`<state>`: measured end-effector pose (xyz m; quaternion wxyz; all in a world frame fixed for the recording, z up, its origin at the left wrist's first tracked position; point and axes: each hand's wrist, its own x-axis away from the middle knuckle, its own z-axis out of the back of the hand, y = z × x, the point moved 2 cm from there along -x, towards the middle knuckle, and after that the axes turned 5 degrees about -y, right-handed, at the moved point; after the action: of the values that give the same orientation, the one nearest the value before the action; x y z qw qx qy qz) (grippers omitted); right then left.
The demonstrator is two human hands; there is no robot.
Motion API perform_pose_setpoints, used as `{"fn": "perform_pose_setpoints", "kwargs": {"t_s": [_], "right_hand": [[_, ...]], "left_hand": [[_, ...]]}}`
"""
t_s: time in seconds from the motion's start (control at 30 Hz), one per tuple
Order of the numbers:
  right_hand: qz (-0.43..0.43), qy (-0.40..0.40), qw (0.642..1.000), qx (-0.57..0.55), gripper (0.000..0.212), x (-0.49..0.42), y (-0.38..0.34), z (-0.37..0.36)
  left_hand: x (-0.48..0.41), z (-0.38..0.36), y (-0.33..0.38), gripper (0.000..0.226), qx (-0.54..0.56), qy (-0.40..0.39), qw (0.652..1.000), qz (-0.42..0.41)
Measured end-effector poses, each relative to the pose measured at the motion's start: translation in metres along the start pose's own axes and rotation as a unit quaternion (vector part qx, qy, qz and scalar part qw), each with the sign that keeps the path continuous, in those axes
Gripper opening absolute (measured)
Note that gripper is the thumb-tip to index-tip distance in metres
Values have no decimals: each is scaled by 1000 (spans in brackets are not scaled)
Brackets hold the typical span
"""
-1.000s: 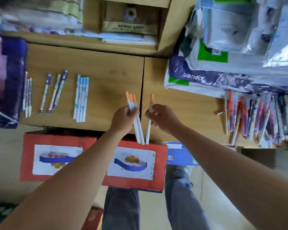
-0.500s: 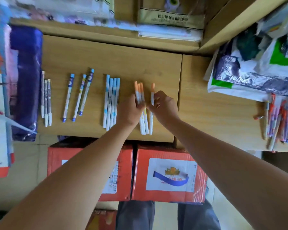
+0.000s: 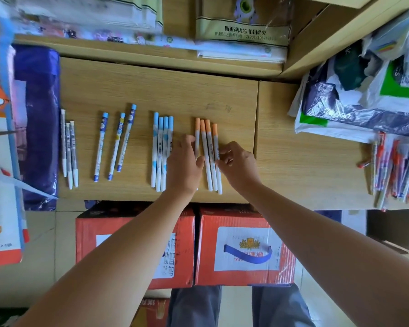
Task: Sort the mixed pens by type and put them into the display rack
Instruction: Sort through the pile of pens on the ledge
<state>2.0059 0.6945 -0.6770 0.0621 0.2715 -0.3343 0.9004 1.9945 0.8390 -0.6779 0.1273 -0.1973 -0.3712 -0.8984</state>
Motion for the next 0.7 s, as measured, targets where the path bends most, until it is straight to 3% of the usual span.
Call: {"fn": "perform_pose_setpoints", "kwargs": {"t_s": [0.2, 0.47, 0.57, 0.7], "right_hand": [[9, 34, 999, -31, 18, -11, -11, -4], [33, -2, 999, -35, 14, -8, -4, 3], [30, -18, 999, -33, 12, -2, 3, 7], [27, -24, 998, -58, 9, 8, 18, 23]], "left_hand": [[-2, -1, 2, 35, -12, -20, 1000, -15], [0, -3, 1, 33, -53, -20, 998, 3], [3, 2, 8, 32, -90, 15, 996, 17], [12, 1, 36, 25, -103, 54, 993, -28]]}}
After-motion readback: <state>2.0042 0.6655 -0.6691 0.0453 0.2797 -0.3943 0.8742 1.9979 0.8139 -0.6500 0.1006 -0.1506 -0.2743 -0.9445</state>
